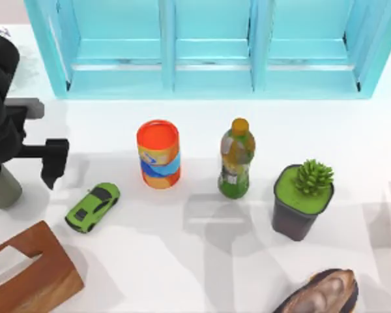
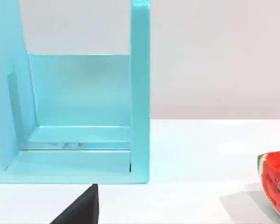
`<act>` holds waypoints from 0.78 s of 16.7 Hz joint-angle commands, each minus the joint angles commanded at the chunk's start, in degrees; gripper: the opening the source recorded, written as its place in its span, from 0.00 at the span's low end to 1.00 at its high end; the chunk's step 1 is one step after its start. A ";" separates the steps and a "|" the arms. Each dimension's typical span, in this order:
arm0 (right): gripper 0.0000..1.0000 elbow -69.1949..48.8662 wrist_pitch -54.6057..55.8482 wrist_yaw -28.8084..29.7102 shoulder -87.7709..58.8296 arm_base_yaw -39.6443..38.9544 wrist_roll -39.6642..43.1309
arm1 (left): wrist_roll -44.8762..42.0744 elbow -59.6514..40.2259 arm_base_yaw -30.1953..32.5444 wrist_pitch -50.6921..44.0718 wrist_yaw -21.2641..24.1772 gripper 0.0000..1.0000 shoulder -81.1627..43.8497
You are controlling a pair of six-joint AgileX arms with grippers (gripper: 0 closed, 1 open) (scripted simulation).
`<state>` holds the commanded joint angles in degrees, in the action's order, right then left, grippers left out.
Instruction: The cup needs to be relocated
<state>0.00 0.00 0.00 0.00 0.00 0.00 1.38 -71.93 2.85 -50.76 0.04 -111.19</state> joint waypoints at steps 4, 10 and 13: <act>1.00 0.00 0.00 0.00 0.00 0.00 0.00 | 0.00 0.00 0.00 0.00 0.00 0.92 0.00; 1.00 0.00 0.00 0.00 0.00 0.00 0.00 | 0.00 0.00 0.00 0.00 0.00 0.47 0.00; 1.00 0.00 0.00 0.00 0.00 0.00 0.00 | 0.00 0.00 0.00 0.00 0.00 0.25 0.00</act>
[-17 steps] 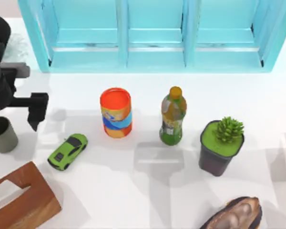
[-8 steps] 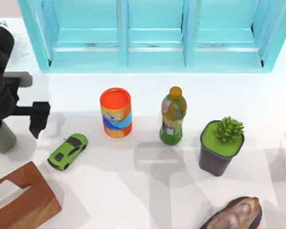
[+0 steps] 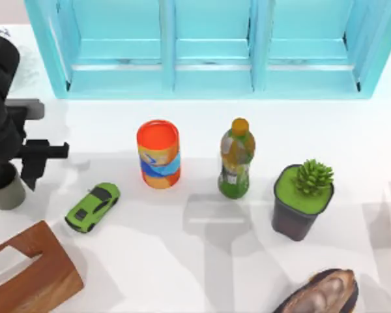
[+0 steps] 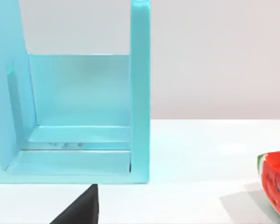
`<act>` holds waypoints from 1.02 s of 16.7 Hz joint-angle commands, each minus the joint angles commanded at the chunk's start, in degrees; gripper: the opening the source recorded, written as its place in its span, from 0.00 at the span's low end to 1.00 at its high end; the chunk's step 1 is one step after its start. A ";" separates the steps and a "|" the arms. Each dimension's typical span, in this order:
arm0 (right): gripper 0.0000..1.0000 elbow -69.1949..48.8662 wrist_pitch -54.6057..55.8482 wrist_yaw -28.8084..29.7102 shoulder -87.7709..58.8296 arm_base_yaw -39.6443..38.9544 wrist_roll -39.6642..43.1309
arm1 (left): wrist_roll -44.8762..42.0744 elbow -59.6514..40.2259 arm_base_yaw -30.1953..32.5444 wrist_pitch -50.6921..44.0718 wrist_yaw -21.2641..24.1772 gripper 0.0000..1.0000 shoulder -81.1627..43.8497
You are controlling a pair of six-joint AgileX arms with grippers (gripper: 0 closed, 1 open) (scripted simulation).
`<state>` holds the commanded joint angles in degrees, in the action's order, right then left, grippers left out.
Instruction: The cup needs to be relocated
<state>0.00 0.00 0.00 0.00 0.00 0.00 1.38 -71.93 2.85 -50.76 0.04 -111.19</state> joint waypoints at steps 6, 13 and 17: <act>1.00 0.00 0.00 0.00 0.00 0.00 0.00 | 0.00 0.00 0.00 0.00 0.00 0.00 0.00; 1.00 0.00 0.00 0.00 0.00 0.00 0.00 | -0.16 -0.16 -0.15 -0.14 0.02 0.00 -0.01; 1.00 0.00 0.00 0.00 0.00 0.00 0.00 | -6.42 -6.62 -6.49 -4.94 0.52 0.00 -2.92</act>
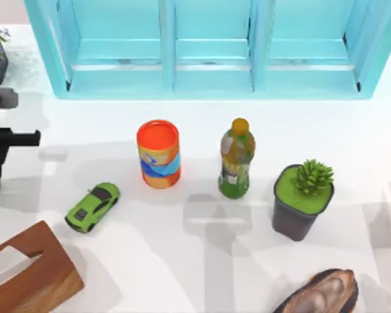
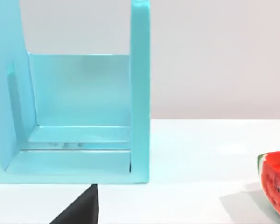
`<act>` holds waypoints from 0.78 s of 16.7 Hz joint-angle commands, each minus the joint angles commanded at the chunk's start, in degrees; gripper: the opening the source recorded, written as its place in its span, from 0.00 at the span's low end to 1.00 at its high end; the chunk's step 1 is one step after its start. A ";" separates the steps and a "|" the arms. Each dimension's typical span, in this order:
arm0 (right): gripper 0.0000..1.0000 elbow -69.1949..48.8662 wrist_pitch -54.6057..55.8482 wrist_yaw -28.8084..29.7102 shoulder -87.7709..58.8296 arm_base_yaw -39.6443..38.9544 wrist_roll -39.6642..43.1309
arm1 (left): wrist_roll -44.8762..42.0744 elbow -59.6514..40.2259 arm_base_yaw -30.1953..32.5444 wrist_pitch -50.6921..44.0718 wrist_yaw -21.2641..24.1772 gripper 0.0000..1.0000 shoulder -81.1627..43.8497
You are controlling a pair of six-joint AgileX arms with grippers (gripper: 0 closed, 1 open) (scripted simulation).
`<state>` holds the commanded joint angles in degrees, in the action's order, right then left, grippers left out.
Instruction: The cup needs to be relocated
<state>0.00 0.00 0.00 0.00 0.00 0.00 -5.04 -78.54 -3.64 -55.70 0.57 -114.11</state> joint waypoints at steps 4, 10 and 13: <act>1.00 0.00 0.00 0.00 0.00 0.00 0.00 | -12.72 -12.26 -12.77 -8.47 0.91 0.00 -4.36; 1.00 0.00 0.00 0.00 0.00 0.00 0.00 | -27.60 -25.69 -27.35 -17.87 2.00 0.00 -7.82; 1.00 0.00 0.00 0.00 0.00 0.00 0.00 | -28.11 -26.22 -27.87 -18.26 2.06 0.00 -7.91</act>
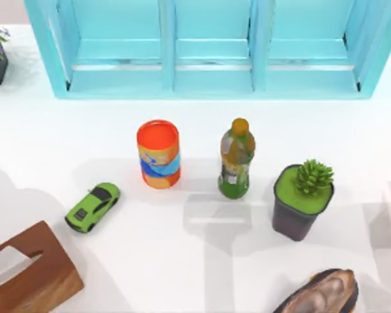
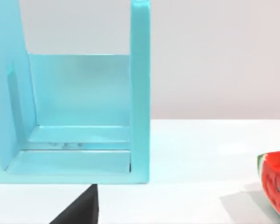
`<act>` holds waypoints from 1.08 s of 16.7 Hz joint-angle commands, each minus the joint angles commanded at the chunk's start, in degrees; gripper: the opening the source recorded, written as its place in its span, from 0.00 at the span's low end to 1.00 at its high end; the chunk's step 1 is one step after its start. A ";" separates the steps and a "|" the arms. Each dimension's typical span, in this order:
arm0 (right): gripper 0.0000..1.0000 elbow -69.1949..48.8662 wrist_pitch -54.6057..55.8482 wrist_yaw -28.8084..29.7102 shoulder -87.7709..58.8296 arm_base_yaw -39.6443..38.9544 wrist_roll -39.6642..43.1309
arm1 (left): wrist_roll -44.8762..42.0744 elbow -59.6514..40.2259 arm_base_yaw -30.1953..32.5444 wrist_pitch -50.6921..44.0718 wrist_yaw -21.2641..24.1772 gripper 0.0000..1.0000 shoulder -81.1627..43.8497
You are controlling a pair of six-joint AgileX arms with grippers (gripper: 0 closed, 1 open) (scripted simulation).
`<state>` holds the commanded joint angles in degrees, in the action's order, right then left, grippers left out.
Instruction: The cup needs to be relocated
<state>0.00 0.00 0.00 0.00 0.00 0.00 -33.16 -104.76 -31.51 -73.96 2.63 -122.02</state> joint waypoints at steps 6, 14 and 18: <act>1.00 0.00 0.00 0.00 0.00 0.00 0.00 | -0.26 2.80 -0.11 3.77 -0.08 0.00 -0.84; 1.00 0.00 0.00 0.00 0.00 0.00 0.00 | -0.88 9.23 -0.83 12.75 0.01 0.00 -3.56; 1.00 0.00 0.00 0.00 0.00 0.00 0.00 | -0.88 9.23 -0.83 12.75 0.01 0.15 -3.56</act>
<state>0.00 0.00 0.00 0.00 0.00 0.00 -34.04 -95.53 -32.34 -61.21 2.64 -125.58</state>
